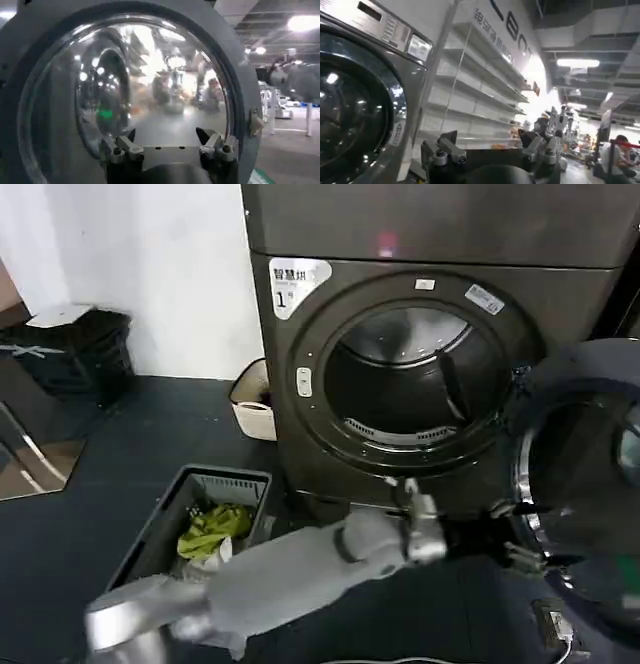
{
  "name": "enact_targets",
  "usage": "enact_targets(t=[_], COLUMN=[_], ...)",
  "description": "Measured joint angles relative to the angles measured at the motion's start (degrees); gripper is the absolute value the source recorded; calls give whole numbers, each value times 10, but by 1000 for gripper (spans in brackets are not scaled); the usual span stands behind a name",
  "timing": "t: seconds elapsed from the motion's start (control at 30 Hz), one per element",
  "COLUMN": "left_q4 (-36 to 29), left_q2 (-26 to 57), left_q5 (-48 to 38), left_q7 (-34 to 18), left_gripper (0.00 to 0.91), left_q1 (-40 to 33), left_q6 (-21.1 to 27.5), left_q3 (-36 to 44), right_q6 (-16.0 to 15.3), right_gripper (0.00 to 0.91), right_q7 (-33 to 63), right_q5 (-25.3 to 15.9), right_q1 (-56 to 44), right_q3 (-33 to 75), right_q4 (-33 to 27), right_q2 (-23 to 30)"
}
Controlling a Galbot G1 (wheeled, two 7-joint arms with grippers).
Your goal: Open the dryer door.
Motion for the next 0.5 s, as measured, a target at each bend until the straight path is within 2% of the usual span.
enact_targets(t=[0.4,0.5], left_q4=[97,117], left_q2=[-105,-105], left_q5=[32,38], left_q7=[-58,-73], left_gripper=[907,907], left_q1=[-23,-29], left_q6=[-7,-7], left_q3=[3,-3], right_q6=[-2,-3], right_gripper=[907,907], right_q7=[2,2], right_q5=[-1,-1], right_q1=[-11,-13], right_q3=[29,33], right_q4=[-13,-14], right_q2=[-1,1])
